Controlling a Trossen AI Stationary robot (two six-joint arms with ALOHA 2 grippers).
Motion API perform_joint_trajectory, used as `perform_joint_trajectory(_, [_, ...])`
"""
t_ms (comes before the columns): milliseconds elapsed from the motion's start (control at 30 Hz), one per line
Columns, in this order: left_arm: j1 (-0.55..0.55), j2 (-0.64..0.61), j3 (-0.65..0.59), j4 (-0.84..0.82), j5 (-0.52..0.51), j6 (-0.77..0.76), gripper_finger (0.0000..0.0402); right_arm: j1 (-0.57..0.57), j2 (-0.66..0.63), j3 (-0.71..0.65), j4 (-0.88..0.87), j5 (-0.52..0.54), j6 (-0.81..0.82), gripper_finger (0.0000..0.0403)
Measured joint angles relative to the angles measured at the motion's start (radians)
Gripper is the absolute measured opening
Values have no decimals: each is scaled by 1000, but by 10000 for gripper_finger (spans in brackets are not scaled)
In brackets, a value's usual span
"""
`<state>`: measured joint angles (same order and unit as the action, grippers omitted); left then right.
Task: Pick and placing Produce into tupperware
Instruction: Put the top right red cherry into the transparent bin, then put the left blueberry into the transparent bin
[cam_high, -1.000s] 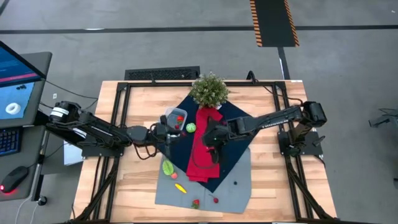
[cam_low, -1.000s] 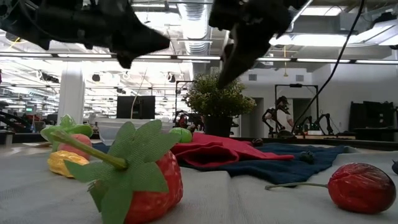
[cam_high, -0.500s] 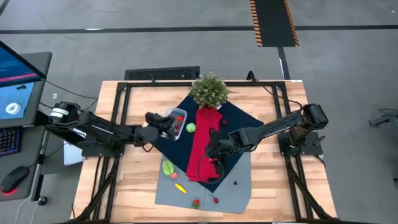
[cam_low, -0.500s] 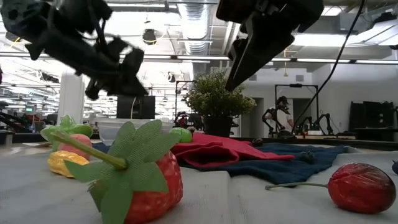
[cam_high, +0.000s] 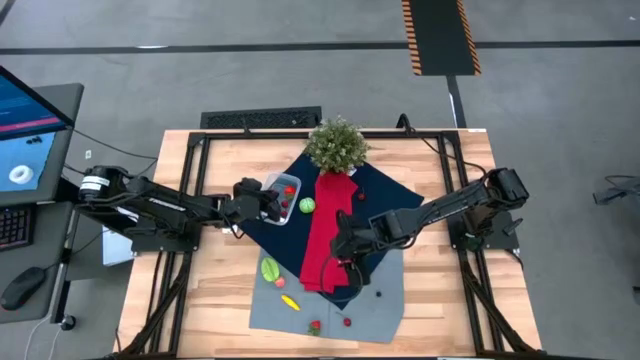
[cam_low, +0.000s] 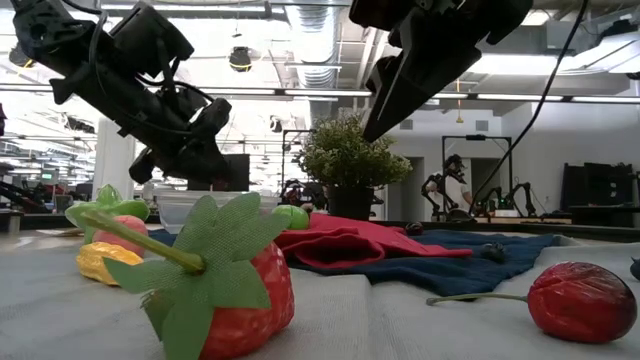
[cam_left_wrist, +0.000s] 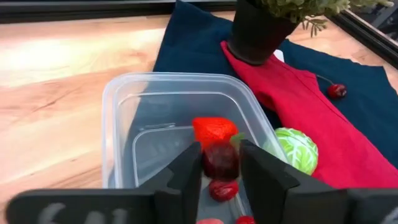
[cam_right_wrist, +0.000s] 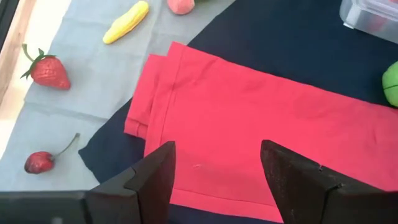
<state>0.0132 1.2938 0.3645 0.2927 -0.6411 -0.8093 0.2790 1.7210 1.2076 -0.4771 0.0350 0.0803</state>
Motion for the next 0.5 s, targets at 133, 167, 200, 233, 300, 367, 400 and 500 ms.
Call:
perform_joint_trajectory(133, [0,0,0,6,-1,1,153,-2,0,0,9,0,0,260])
perform_joint_trajectory(167, [0,0,0,10,-1,6,165,-4,0,0,9,0,0,260])
perform_joint_trajectory(200, [0,0,0,15,0,14,176,-6,0,0,8,0,0,260])
perform_joint_trajectory(233, [0,0,0,20,1,24,186,-6,0,0,8,0,0,260])
perform_joint_trajectory(300, [0,0,0,50,1,64,203,-7,0,0,19,0,-12,260])
perform_joint_trajectory(367, [-1,0,0,103,4,127,212,-3,0,0,71,-4,-52,260])
perform_joint_trajectory(400, [-4,0,0,135,18,165,215,3,0,0,112,-6,-75,260])
perform_joint_trajectory(500, [-33,0,0,281,110,290,217,20,-9,0,238,-104,-144,260])
